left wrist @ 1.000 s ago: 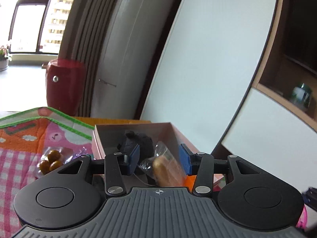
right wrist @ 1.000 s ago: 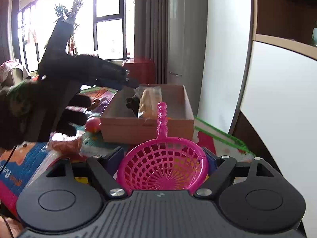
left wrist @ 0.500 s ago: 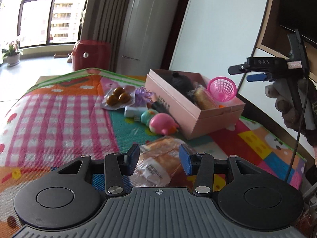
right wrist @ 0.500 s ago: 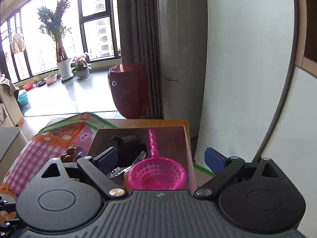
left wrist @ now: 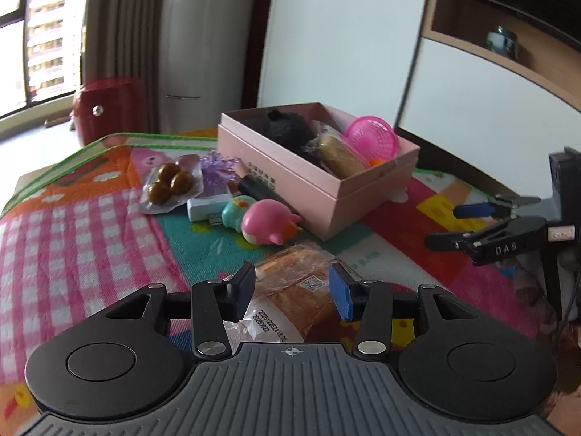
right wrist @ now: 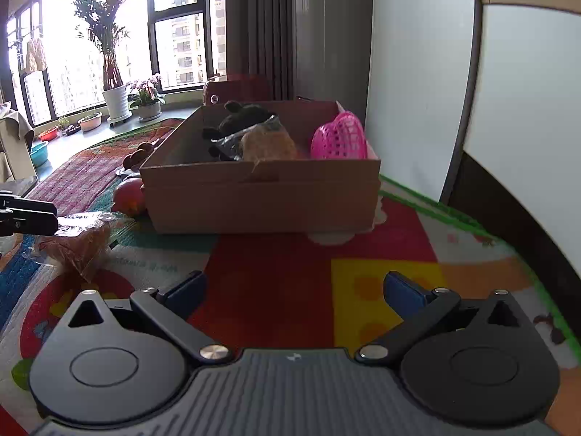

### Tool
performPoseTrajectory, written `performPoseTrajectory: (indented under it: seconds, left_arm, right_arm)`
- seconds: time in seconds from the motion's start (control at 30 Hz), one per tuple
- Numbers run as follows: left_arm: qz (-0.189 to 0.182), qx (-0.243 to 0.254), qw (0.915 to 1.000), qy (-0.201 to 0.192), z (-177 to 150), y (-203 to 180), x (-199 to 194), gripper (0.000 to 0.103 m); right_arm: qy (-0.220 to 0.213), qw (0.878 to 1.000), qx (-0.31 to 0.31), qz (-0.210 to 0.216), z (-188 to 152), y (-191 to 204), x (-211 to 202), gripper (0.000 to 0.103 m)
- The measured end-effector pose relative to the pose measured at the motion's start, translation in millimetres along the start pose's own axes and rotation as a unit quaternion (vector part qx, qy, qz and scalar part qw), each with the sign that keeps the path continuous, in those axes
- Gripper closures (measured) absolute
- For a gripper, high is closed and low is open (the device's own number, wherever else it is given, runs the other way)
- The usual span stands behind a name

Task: Organize objects
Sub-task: 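Grasp the bagged rectangular bread with the left gripper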

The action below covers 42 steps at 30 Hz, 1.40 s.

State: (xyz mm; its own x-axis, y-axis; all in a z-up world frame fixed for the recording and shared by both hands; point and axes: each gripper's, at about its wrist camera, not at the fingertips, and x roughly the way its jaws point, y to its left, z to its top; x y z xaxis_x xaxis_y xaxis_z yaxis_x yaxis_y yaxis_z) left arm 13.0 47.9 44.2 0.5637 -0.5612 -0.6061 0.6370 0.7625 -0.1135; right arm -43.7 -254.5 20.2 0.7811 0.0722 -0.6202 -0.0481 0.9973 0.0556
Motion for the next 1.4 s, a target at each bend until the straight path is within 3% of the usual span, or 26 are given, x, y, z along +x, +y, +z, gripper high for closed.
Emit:
performPoseTrajectory:
  seconds: [0.17, 0.47, 0.63, 0.73, 0.8, 0.87, 1.03, 1.13, 1.27, 1.33, 1.4]
  left_arm:
    - [0.008, 0.064, 0.9978, 0.013, 3.8, -2.2, 16.9, 0.049]
    - [-0.057, 0.052, 0.9955, 0.055, 14.0, 11.1, 28.7, 0.046]
    - [-0.05, 0.079, 0.9938, 0.061, 11.6, 0.5, 28.8, 0.043]
    - [-0.045, 0.111, 0.9903, 0.07, 10.6, -10.3, 36.7, 0.034]
    - [-0.038, 0.139, 0.9845, 0.1, 7.8, -17.0, 48.4, 0.018]
    - [-0.032, 0.152, 0.982, 0.107, 4.4, -22.1, 54.2, 0.015]
    - [-0.015, 0.116, 0.9887, 0.093, 1.4, -20.2, 54.0, 0.017]
    - [0.018, 0.078, 0.9949, 0.061, -4.0, -21.4, 47.4, 0.039]
    - [0.02, -0.058, 0.9977, 0.029, -12.2, -6.3, 32.0, 0.041]
    - [0.025, -0.083, 0.9961, 0.016, -17.4, -5.3, 18.8, 0.041]
    - [0.035, -0.09, 0.9953, -0.002, -22.9, -5.8, 2.9, 0.041]
  right_arm:
    - [0.002, 0.999, 0.032, 0.002, -0.2, -9.4, 2.0, 0.0]
    - [-0.008, 1.0, 0.022, 0.004, -1.4, -5.1, -0.7, 0.0]
    - [0.007, 1.0, 0.028, 0.007, 1.2, -6.8, 4.4, 0.0]
    - [0.018, 0.999, 0.027, 0.007, 1.2, -6.5, 8.5, 0.0]
    - [0.02, 0.999, 0.029, 0.008, 1.0, -7.3, 9.5, 0.0]
    - [0.019, 0.999, 0.031, 0.009, 0.6, -7.9, 9.0, 0.0]
    - [0.017, 0.999, 0.037, 0.01, 0.0, -9.9, 8.7, 0.0]
    - [0.018, 0.999, 0.035, 0.009, 0.2, -9.2, 9.0, 0.0]
    - [0.021, 0.999, 0.03, -0.003, 1.6, -6.5, 9.3, 0.0]
    - [0.022, 1.0, 0.02, -0.006, 2.3, -0.9, 7.3, 0.0]
    - [0.022, 1.0, 0.004, 0.02, 2.9, 9.2, 0.7, 0.0]
